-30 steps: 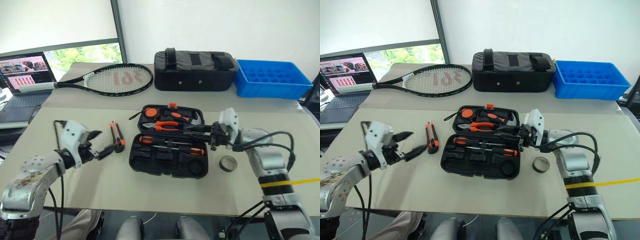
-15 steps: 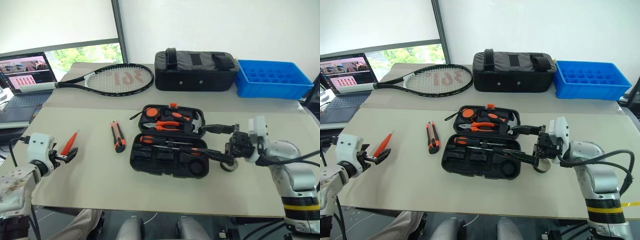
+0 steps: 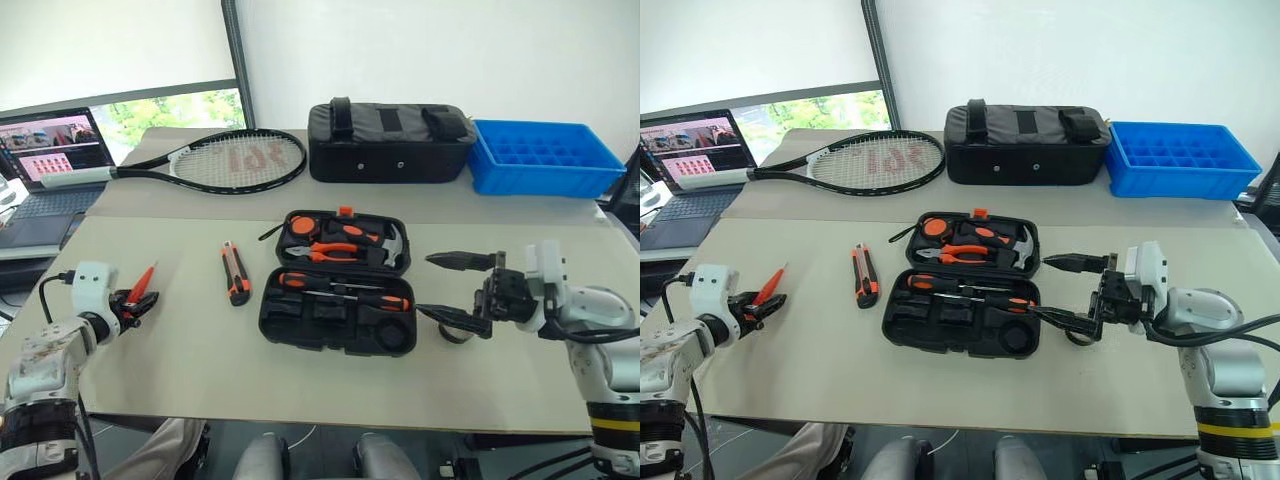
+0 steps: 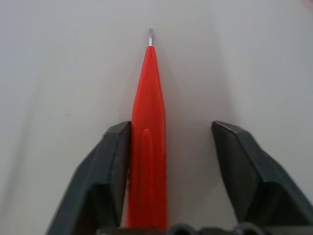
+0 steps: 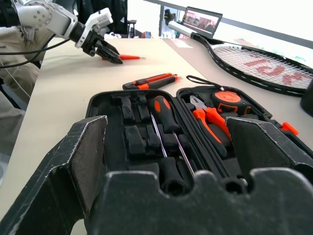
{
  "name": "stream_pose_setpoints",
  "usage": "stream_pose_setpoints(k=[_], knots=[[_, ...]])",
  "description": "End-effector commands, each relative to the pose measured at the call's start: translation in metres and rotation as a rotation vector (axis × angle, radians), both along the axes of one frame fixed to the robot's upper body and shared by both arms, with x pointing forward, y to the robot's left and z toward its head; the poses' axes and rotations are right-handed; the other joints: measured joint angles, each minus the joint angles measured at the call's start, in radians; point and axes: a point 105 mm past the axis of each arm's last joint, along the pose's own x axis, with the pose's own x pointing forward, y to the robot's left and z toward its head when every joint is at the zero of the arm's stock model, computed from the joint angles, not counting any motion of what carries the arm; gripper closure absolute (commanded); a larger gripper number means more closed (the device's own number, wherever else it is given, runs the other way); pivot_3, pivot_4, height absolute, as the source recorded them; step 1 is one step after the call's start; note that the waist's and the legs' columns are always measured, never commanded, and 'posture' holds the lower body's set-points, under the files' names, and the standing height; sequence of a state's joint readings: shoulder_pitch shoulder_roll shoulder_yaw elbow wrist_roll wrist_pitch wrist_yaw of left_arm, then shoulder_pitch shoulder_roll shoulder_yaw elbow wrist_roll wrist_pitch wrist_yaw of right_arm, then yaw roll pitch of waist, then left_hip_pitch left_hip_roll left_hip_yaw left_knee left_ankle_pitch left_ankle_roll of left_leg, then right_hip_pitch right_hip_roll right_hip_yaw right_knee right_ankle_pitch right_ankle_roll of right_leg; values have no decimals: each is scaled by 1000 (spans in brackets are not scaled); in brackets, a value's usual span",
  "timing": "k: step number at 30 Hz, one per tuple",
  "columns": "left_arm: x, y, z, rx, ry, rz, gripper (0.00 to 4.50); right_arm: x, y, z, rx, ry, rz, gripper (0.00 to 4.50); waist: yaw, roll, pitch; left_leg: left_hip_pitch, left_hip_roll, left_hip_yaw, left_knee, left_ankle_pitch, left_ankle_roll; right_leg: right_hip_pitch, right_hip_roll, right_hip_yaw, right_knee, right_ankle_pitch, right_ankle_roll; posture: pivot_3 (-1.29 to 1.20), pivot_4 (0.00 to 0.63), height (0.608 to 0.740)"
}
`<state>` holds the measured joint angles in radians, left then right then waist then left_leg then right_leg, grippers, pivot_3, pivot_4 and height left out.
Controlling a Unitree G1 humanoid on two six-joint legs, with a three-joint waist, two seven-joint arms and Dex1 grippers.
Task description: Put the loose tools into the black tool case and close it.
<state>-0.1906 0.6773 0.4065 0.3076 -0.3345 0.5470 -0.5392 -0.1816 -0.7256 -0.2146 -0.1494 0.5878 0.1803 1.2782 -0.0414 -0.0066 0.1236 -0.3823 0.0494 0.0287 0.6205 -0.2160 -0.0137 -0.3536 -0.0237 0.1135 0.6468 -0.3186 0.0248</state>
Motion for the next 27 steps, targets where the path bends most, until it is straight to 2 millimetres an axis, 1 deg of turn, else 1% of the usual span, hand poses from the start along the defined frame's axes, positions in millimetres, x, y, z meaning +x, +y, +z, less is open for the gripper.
stream_pose_setpoints(k=[1, 2, 3, 6, 7, 9, 10, 11, 13, 15, 16, 17, 20, 21, 23, 24, 27], knots=[[-10, 3, -15, -50, 44, 28, 3402, -3, -4, 16, 12, -49, 18, 0, -2, 0, 0, 0, 0, 0, 0, 0, 0, 0, 0, 0, 0, 0, 0, 0, 150, 707], [-10, 3, -16, -55, 39, 27, 3890, -4, -4, 17, 14, -46, 23, 0, -2, 0, 0, 0, 0, 0, 0, 0, 0, 0, 0, 0, 0, 0, 0, 0, 150, 707], [-7, -1, -11, -55, -3, 2, 4036, -4, -5, 17, 16, -46, 25, 0, -2, 0, 0, 0, 0, 0, 0, 0, 0, 0, 0, 0, 0, 0, 0, 0, 150, 707], [3, -12, 16, -54, -161, -77, 4018, -6, -7, 20, 26, -46, 23, 0, 1, 0, 0, -1, 0, 0, 0, 0, 0, 0, -1, 1, -1, 0, 0, 0, 150, 707], [8, -19, 33, -32, -240, -126, 4018, -7, -9, 20, 27, -45, 21, 0, 2, 0, 0, -1, 0, 0, 0, 0, 0, 0, -1, 0, -1, 0, 0, 0, 150, 707], [15, -39, 64, 7, -367, -239, 4018, -9, -14, 21, 36, -43, 14, 0, 9, -4, 2, -2, 0, 1, 0, 0, 0, 0, -1, -1, -1, 0, 0, 0, 150, 707], [17, -53, 80, -2, -437, -308, 4018, -10, -17, 22, 40, -41, 13, 0, 14, -7, 2, -2, 0, 0, 0, 0, -1, -1, -1, -2, -1, 0, 0, 0, 150, 707], [18, -72, 91, 11, -481, -407, 4018, -12, -21, 21, 41, -37, 7, 0, 21, -7, 2, -3, 0, 0, 0, 0, -1, 0, -1, -4, -2, 0, 0, 0, 150, 707], [16, -103, 101, 38, -510, -593, 4018, -15, -28, 20, 38, -31, -7, 0, 31, -7, 2, -3, 0, 0, 0, 0, -1, 0, -2, -4, -4, 0, 0, 0, 150, 707], [12, -138, 95, 128, -443, -825, 4018, -21, -36, 17, 32, -17, -13, 0, 32, -4, 0, -3, 0, 1, 0, 0, -1, 1, -3, -4, -5, 0, 0, 0, 150, 707], [9, -148, 92, 157, -415, -895, 4018, -23, -38, 16, 30, -9, -13, 0, 31, -3, 0, -3, 0, 1, 0, 0, -1, 1, -3, -4, -6, 0, 0, 0, 150, 707], [7, -163, 86, 220, -367, -1003, 4018, -26, -42, 13, 22, 4, -17, 0, 29, -2, 0, -4, -3, 1, -1, 0, -1, 1, -2, -3, -6, 0, 0, 0, 150, 707], [1, -205, 75, 327, -275, -1285, 4018, -34, -52, 6, -5, 34, -36, 0, 28, -1, 0, -3, -3, 2, -3, 0, 0, 1, -1, -1, -7, 0, 0, 0, 150, 707], [-1, -215, 72, 353, -252, -1357, 4018, -36, -54, 4, -13, 41, -42, 0, 27, -2, 0, -3, -3, 2, -3, 0, 0, 1, 0, -1, -7, 0, 0, 0, 150, 707], [-3, -227, 65, 417, -197, -1470, 4018, -39, -57, 2, -26, 56, -50, 0, 25, -2, 0, -3, -2, 2, -3, 1, 0, 1, 2, 0, -7, 0, 0, 0, 150, 707], [-1, -229, 63, 447, -185, -1494, 4018, -40, -57, 1, -31, 56, -54, 0, 22, -3, 1, -3, -2, 2, -3, 1, 0, 1, 2, 1, -6, 0, 0, 0, 150, 707], [4, -237, 59, 458, -172, -1533, 4018, -42, -60, 0, -41, 49, -73, 0, 10, -5, 3, -4, -2, 3, -3, 0, 0, 1, 3, 4, -6, 0, 0, 0, 150, 707]])
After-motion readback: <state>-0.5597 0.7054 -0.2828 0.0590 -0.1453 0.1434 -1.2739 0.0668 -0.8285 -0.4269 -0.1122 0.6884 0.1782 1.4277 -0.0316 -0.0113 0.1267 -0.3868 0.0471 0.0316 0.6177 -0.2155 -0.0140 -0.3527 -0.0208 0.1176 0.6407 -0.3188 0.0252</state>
